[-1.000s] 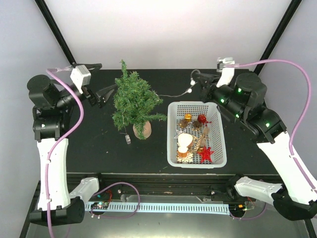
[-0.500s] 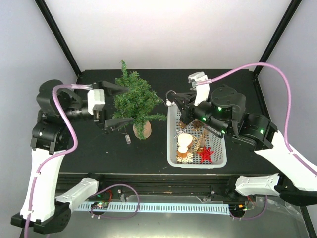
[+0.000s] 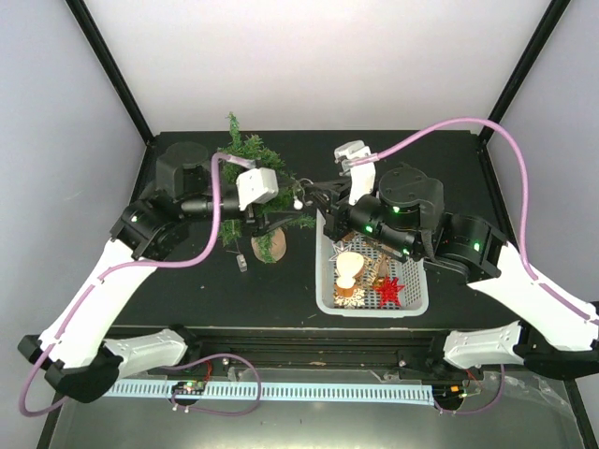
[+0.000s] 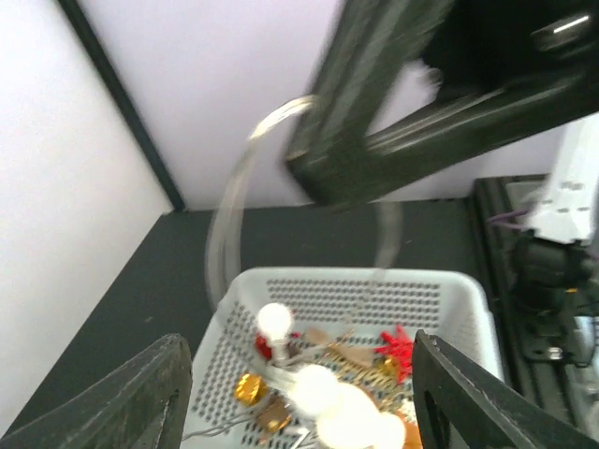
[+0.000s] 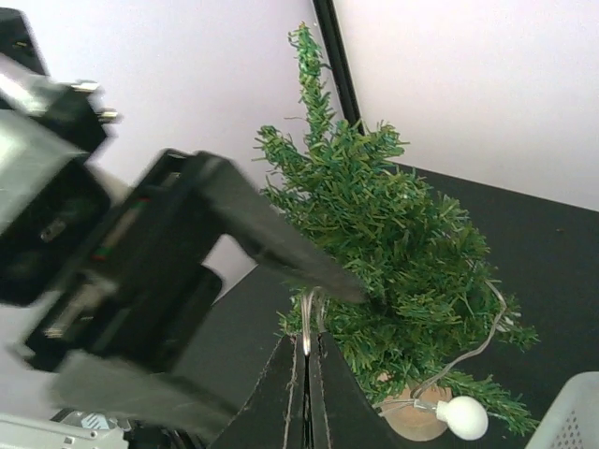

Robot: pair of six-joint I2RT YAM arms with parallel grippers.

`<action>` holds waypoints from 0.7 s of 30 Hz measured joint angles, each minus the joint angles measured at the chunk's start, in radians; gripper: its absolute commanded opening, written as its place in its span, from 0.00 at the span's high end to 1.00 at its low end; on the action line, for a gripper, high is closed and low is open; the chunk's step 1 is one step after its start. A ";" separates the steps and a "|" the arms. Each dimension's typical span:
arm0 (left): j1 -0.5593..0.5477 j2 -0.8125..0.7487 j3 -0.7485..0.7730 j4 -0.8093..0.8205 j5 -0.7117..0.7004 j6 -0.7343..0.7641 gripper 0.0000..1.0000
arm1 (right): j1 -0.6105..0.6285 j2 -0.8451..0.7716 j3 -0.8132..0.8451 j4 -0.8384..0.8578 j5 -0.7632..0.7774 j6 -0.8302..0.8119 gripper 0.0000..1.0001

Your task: Decorate the small christmas tree

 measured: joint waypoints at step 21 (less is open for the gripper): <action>-0.016 0.055 0.072 0.042 -0.256 -0.018 0.98 | 0.021 0.012 0.022 0.023 -0.023 -0.001 0.99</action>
